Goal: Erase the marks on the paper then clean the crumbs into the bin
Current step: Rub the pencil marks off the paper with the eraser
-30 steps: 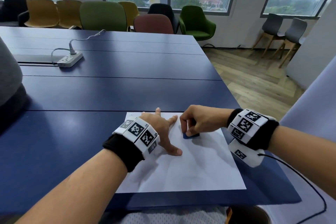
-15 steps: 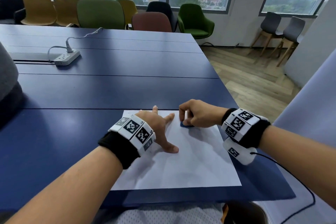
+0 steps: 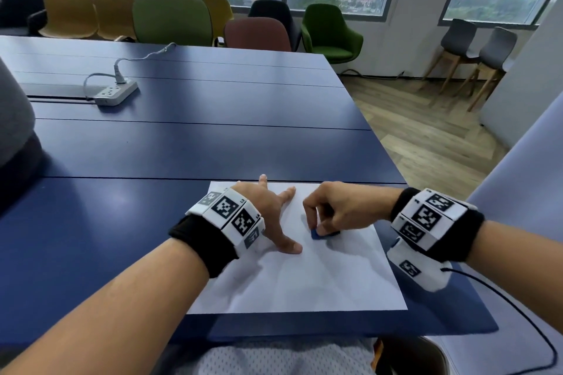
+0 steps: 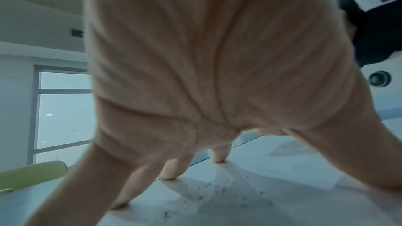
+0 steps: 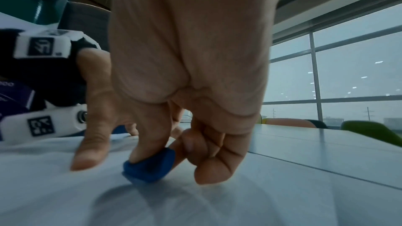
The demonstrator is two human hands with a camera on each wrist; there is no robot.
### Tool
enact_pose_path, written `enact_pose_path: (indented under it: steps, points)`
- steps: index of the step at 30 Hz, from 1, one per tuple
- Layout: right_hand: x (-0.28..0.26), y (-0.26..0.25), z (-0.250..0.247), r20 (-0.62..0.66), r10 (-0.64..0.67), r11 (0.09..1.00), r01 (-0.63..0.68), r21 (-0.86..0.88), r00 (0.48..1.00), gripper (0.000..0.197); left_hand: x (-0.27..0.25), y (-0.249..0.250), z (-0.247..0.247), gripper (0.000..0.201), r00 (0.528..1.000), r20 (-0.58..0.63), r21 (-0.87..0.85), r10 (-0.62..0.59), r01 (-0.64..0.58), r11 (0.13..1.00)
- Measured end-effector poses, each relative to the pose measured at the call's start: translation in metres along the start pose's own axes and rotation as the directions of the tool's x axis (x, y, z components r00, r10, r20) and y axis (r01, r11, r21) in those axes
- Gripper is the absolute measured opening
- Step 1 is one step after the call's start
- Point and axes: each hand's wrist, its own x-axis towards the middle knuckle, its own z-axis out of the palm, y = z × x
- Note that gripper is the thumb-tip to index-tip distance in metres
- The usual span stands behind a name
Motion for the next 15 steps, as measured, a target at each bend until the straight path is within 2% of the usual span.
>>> enact_pose_path:
  steps: [1, 4, 5, 6, 9, 10, 14, 15]
  points:
    - [0.003, 0.0, -0.002, -0.029, 0.011, 1.0, -0.011, -0.014, 1.0, 0.005, 0.0, 0.0, 0.0, 0.12, 1.0, -0.003, -0.003, -0.002, 0.002, 1.0]
    - [0.014, 0.006, -0.007, -0.219, 0.08, 0.997, -0.077, 0.022, 0.972, 0.005, 0.0, 0.0, 0.0, 0.12, 1.0, -0.008, -0.001, -0.005, 0.005, 1.0]
    - [0.014, 0.006, -0.006, -0.233, 0.087, 0.996, -0.079, 0.043, 0.969, 0.006, 0.0, 0.0, -0.001, 0.12, 1.0, -0.011, 0.003, -0.003, 0.003, 1.0]
    - [0.011, 0.006, -0.004, -0.199, 0.075, 0.997, -0.066, 0.049, 0.977, 0.006, 0.0, 0.0, 0.0, 0.12, 1.0, -0.012, 0.005, 0.0, 0.0, 1.0]
    - [-0.002, -0.002, 0.001, 0.031, 0.004, 1.0, -0.004, 0.013, 1.0, 0.008, -0.001, -0.001, -0.001, 0.12, 1.0, -0.018, 0.007, 0.004, -0.004, 1.0]
    - [-0.003, -0.004, 0.0, 0.056, 0.0, 1.0, 0.001, -0.005, 0.998, 0.008, -0.001, 0.0, 0.0, 0.12, 1.0, -0.018, 0.007, 0.002, -0.002, 1.0]
    - [0.009, 0.001, -0.005, -0.175, 0.075, 0.997, -0.076, 0.002, 0.982, 0.004, -0.001, 0.0, 0.001, 0.119, 1.0, -0.023, 0.002, 0.007, -0.007, 1.0]
    - [0.007, 0.003, -0.002, -0.187, 0.076, 0.997, -0.073, 0.024, 0.979, 0.006, -0.002, 0.0, 0.001, 0.119, 1.0, -0.015, 0.002, 0.005, -0.005, 1.0]
